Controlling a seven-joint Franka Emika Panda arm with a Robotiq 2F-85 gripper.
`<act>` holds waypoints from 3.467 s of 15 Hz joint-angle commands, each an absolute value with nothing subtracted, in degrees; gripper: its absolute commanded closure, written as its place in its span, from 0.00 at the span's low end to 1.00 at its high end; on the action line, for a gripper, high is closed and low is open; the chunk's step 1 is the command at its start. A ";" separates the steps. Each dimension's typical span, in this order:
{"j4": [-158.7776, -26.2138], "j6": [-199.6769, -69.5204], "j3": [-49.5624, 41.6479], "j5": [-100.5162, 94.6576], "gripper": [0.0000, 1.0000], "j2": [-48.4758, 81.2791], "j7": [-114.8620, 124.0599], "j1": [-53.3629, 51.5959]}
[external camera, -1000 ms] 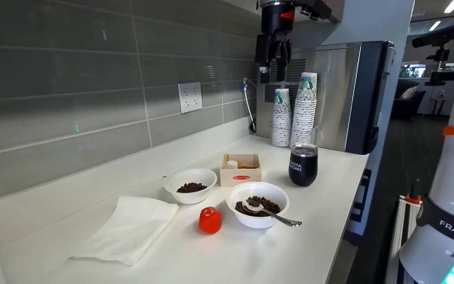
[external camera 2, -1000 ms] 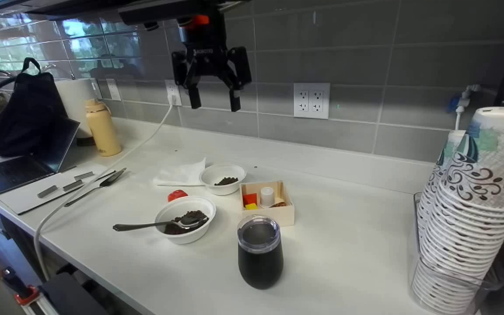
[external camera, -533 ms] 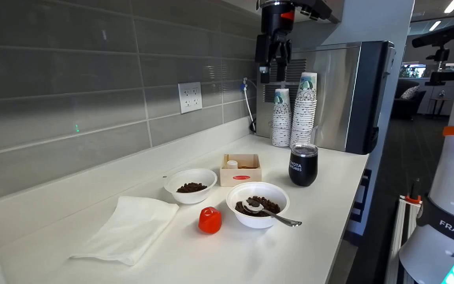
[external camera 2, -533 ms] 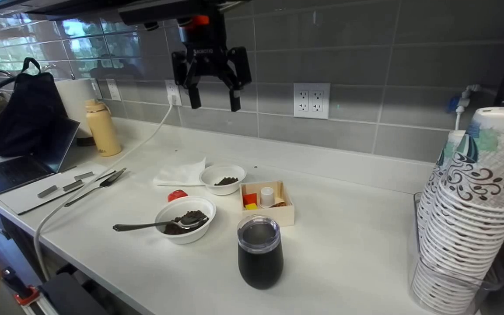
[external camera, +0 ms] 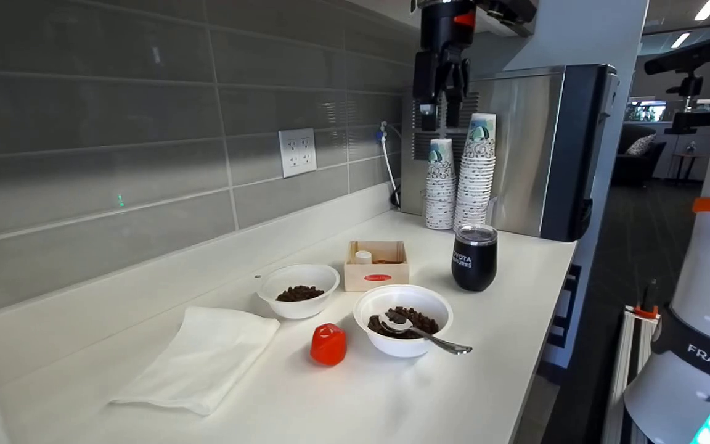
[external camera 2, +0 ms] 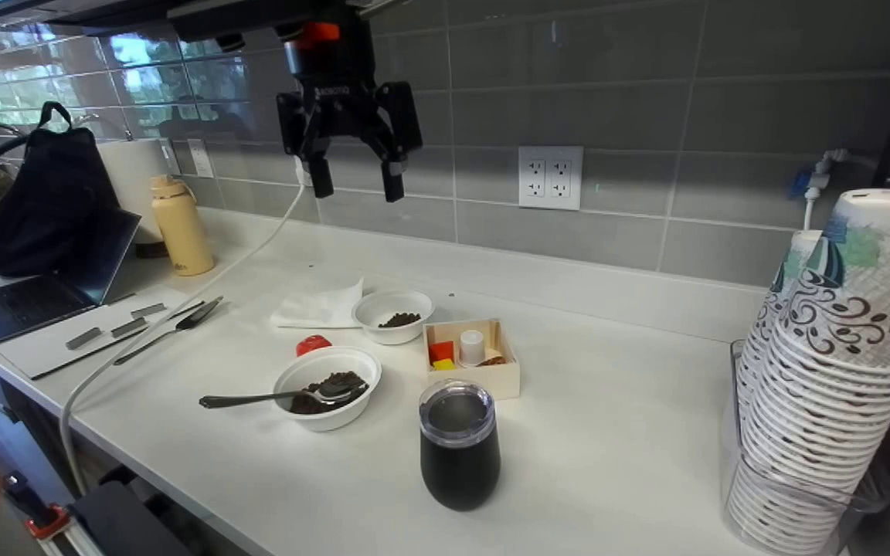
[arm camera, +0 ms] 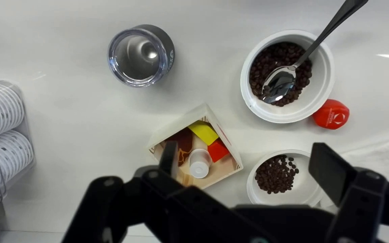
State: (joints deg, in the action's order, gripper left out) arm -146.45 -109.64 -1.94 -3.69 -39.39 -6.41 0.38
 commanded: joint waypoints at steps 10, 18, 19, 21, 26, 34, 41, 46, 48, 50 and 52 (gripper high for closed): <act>-137.41 -100.48 5.08 -16.43 0.00 -66.21 4.23 6.29; -129.57 -117.65 1.60 -30.61 0.00 -67.25 3.59 9.47; -129.72 -121.63 0.56 -32.65 0.00 -66.84 3.78 10.58; -130.07 -129.75 -2.10 -36.29 0.00 -65.60 4.01 12.96; -129.99 -145.23 -8.52 -40.84 0.00 -60.11 4.32 18.04; -128.16 -160.86 -12.02 -38.22 0.00 -46.96 3.19 23.91; -124.41 -164.14 -11.26 -35.57 0.00 -39.55 2.64 25.76; -121.89 -164.58 -11.69 -33.14 0.00 -36.41 2.35 26.89; -121.93 -164.73 -11.68 -32.49 0.00 -36.32 2.25 27.58; -122.46 -164.87 -11.79 -31.83 0.00 -36.90 2.44 28.31; -123.41 -165.23 -11.71 -31.34 0.00 -37.98 2.81 29.42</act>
State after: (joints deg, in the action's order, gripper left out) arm -124.68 -163.13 -11.47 -32.87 -38.82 3.33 25.85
